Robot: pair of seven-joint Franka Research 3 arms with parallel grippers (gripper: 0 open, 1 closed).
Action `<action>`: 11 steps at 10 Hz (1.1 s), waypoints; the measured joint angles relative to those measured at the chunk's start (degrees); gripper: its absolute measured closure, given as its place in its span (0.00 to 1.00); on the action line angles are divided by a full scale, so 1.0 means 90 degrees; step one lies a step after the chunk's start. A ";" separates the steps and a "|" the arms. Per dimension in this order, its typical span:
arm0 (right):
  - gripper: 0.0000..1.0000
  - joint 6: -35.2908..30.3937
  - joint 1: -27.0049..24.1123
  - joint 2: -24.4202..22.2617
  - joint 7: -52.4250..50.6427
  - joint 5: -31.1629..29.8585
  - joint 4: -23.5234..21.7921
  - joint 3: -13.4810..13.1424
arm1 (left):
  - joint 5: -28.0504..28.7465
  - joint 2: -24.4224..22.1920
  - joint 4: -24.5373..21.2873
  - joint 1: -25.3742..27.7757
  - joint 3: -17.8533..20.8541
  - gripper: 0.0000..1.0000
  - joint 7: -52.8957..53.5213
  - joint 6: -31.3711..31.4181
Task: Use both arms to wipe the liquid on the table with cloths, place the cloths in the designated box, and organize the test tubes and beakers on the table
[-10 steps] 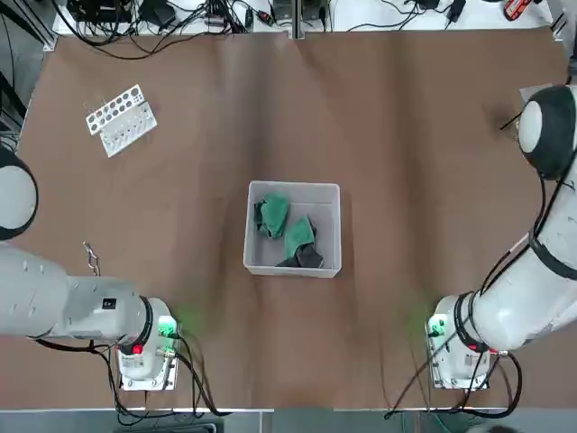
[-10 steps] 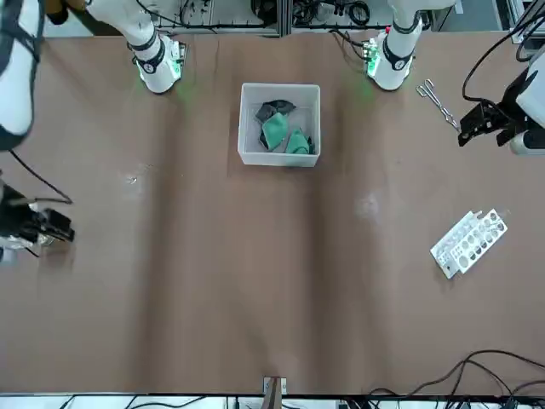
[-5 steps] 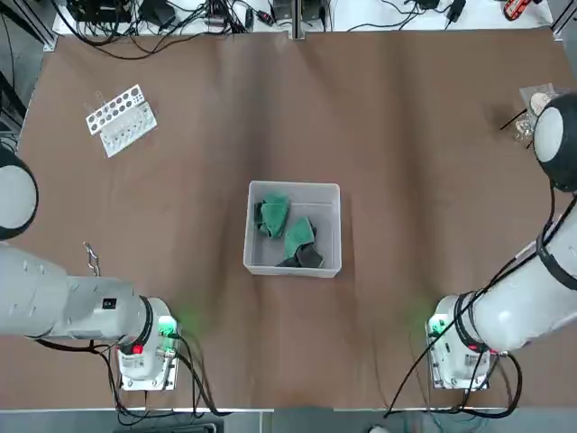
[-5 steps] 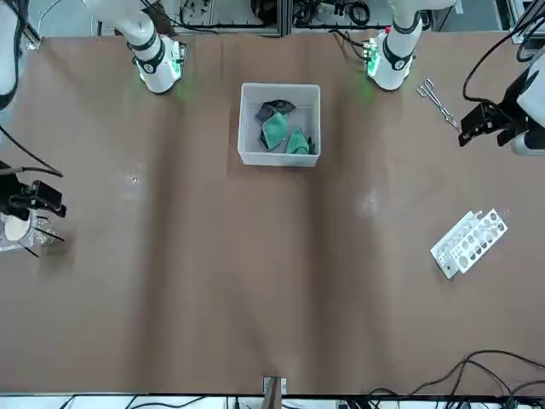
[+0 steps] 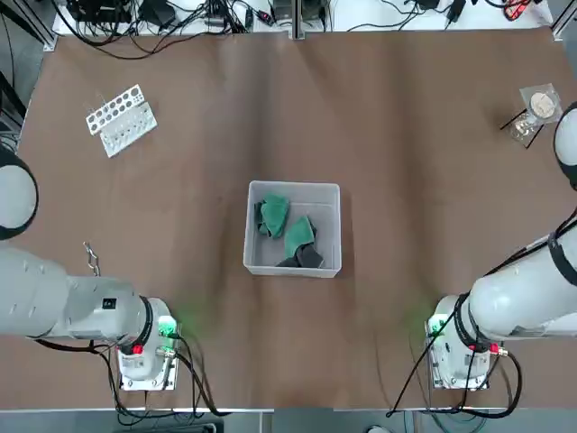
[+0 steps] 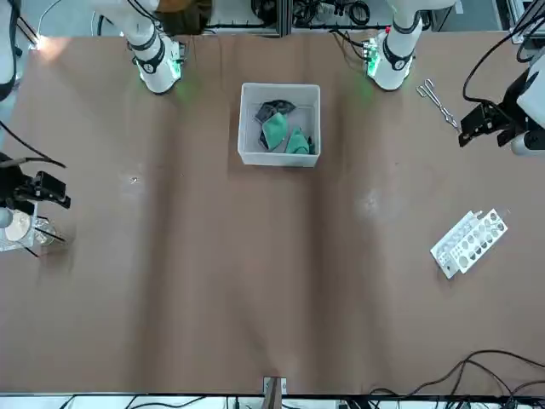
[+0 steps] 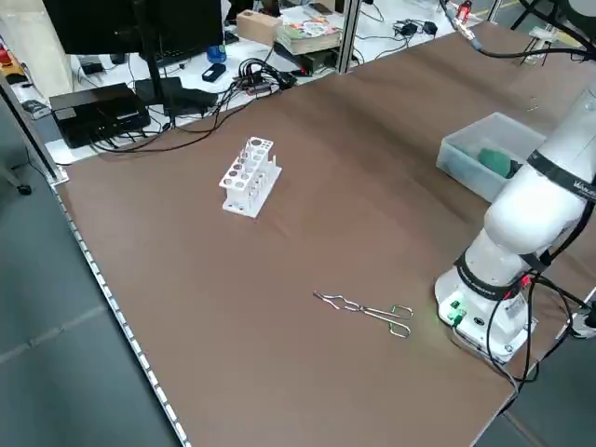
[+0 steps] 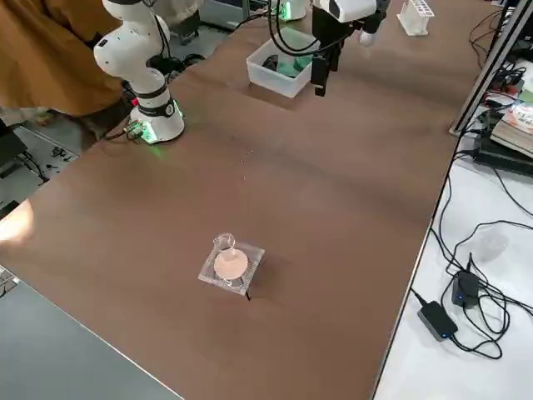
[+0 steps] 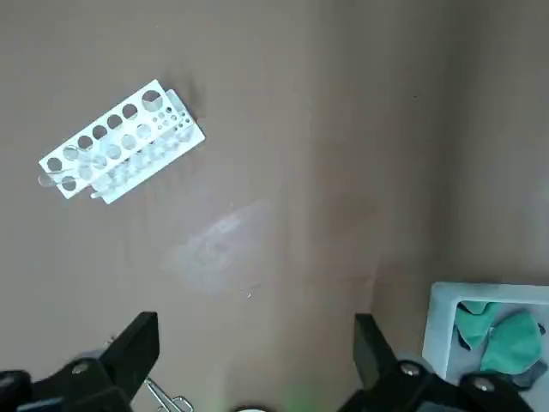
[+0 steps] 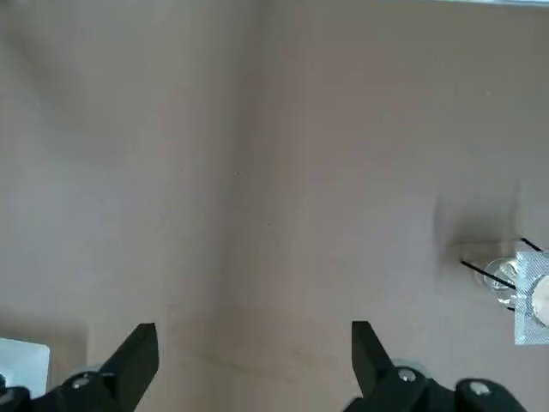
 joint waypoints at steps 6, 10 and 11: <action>0.00 -0.0095 -0.0103 -0.0073 0.0008 -0.0370 -0.0046 0.0053 | 0.0105 0.0246 0.0078 0.0036 0.0035 0.00 0.0001 0.0010; 0.00 -0.0071 -0.0098 -0.0092 0.0008 -0.0906 0.0007 0.0117 | 0.0114 0.0341 0.0097 0.0103 0.0063 0.00 0.0003 0.0010; 0.00 -0.0067 -0.0080 -0.0112 0.0008 -0.0916 0.0127 0.0145 | 0.0114 0.0366 0.0103 0.0140 0.0067 0.00 0.0010 0.0010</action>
